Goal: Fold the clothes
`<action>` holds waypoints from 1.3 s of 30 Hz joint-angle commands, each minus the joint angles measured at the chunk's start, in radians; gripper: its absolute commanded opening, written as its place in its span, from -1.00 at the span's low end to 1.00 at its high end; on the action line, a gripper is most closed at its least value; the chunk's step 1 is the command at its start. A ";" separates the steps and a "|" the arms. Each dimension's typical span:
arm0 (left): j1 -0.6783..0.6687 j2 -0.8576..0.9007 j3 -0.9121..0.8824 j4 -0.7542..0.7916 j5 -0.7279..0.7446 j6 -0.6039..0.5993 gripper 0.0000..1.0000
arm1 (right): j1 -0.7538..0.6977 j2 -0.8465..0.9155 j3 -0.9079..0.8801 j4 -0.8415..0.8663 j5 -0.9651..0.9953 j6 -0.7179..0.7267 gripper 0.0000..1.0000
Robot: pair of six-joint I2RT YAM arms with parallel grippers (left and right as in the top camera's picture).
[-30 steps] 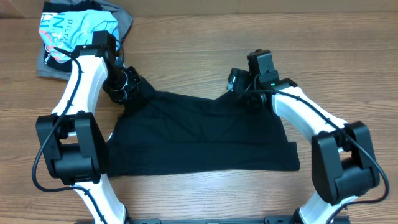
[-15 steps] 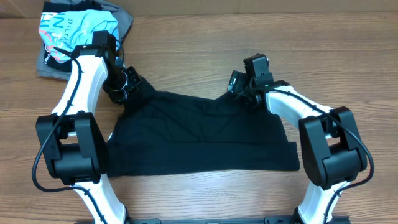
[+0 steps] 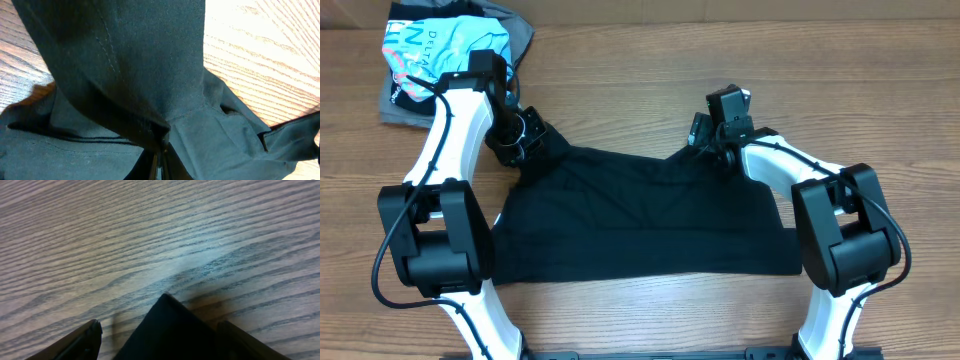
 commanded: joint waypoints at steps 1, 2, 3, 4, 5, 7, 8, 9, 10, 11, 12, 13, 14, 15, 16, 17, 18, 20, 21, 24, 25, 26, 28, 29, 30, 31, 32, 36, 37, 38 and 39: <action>-0.004 0.006 0.019 -0.003 -0.008 0.023 -0.87 | 0.003 0.057 0.000 -0.014 0.047 -0.011 0.47; -0.004 0.006 0.019 -0.003 -0.008 0.023 -0.87 | 0.004 0.057 0.000 -0.017 0.049 -0.016 0.44; -0.004 0.006 0.019 -0.003 -0.008 0.023 -0.86 | 0.005 0.058 0.000 -0.019 0.056 -0.027 0.41; -0.004 0.006 0.019 -0.003 -0.008 0.023 -0.86 | 0.006 0.059 0.000 -0.023 0.072 -0.033 0.39; -0.004 0.006 0.019 -0.003 -0.008 0.023 -0.85 | 0.005 0.060 0.000 -0.029 0.095 -0.033 0.39; -0.004 0.006 0.019 -0.003 -0.008 0.023 -0.85 | 0.005 0.063 0.000 -0.040 0.126 -0.056 0.38; -0.004 0.006 0.019 -0.003 -0.008 0.023 -0.85 | 0.005 0.064 0.000 -0.048 0.126 -0.072 0.37; -0.004 0.006 0.019 -0.003 -0.008 0.023 -0.85 | 0.005 0.065 0.000 -0.055 0.126 -0.077 0.36; -0.004 0.006 0.019 -0.002 -0.008 0.023 -0.84 | 0.005 0.065 0.000 -0.060 0.126 -0.077 0.33; -0.004 0.006 0.019 -0.001 -0.008 0.023 -0.84 | 0.005 0.065 0.000 -0.063 0.126 -0.077 0.26; -0.004 0.006 0.019 0.001 -0.007 0.023 -0.84 | 0.005 0.065 0.000 -0.064 0.126 -0.077 0.20; -0.004 0.006 0.019 0.002 -0.007 0.023 -0.84 | 0.005 0.065 0.000 -0.065 0.126 -0.077 0.14; -0.004 0.006 0.019 0.002 -0.007 0.023 -0.84 | 0.005 0.065 0.000 -0.066 0.126 -0.077 0.07; -0.004 0.006 0.019 0.001 -0.007 0.023 -0.84 | 0.005 0.065 0.000 -0.068 0.126 -0.077 -0.02; -0.004 0.006 0.019 0.000 -0.007 0.023 -0.84 | 0.005 0.065 0.000 -0.069 0.125 -0.076 -0.07; -0.004 0.006 0.019 0.000 -0.007 0.023 -0.83 | 0.006 0.065 0.000 -0.069 0.125 -0.074 -0.11; -0.004 0.006 0.019 0.001 -0.008 0.023 -0.83 | 0.006 0.065 0.000 -0.071 0.125 -0.073 -0.20; -0.004 0.006 0.019 0.001 -0.007 0.023 -0.83 | 0.006 0.065 0.000 -0.077 0.125 -0.072 -0.29; -0.004 0.006 0.019 0.001 -0.008 0.023 -0.83 | 0.006 0.065 0.000 -0.082 0.126 -0.061 -0.34; -0.004 0.006 0.019 0.001 -0.008 0.024 -0.85 | 0.005 0.065 0.000 -0.089 0.128 -0.047 -0.51; -0.004 0.006 0.019 0.001 -0.007 0.030 -0.88 | 0.005 0.064 0.002 -0.090 0.134 -0.047 -0.62; -0.004 0.006 0.019 0.002 -0.008 0.039 -0.92 | 0.005 0.063 0.008 -0.097 0.138 -0.047 -0.73; -0.004 0.005 0.019 0.009 -0.030 0.045 -0.92 | 0.005 0.062 0.036 -0.132 0.145 -0.039 -0.92; -0.004 0.004 0.022 0.011 -0.040 0.046 -0.92 | 0.003 0.059 0.055 -0.156 0.146 -0.031 -0.92; -0.004 0.004 0.029 0.008 -0.044 0.050 -0.92 | 0.000 0.056 0.084 -0.192 0.154 -0.024 -0.92; -0.004 0.004 0.041 0.000 -0.044 0.055 -0.92 | -0.003 0.052 0.109 -0.221 0.161 -0.023 -0.92; -0.004 0.004 0.060 -0.013 -0.044 0.066 -0.92 | -0.007 0.045 0.145 -0.260 0.170 -0.023 -0.92; -0.005 0.002 0.164 -0.079 -0.047 0.117 -0.92 | -0.025 0.014 0.279 -0.408 0.230 0.022 -0.92; -0.005 0.000 0.194 -0.100 -0.050 0.121 -0.92 | -0.032 0.004 0.309 -0.442 0.231 0.029 -0.92; -0.005 -0.001 0.224 -0.121 -0.049 0.129 -0.92 | -0.039 -0.006 0.335 -0.470 0.229 0.030 -0.92; -0.005 -0.002 0.245 -0.138 -0.050 0.134 -0.91 | -0.045 -0.015 0.355 -0.492 0.230 0.033 -0.92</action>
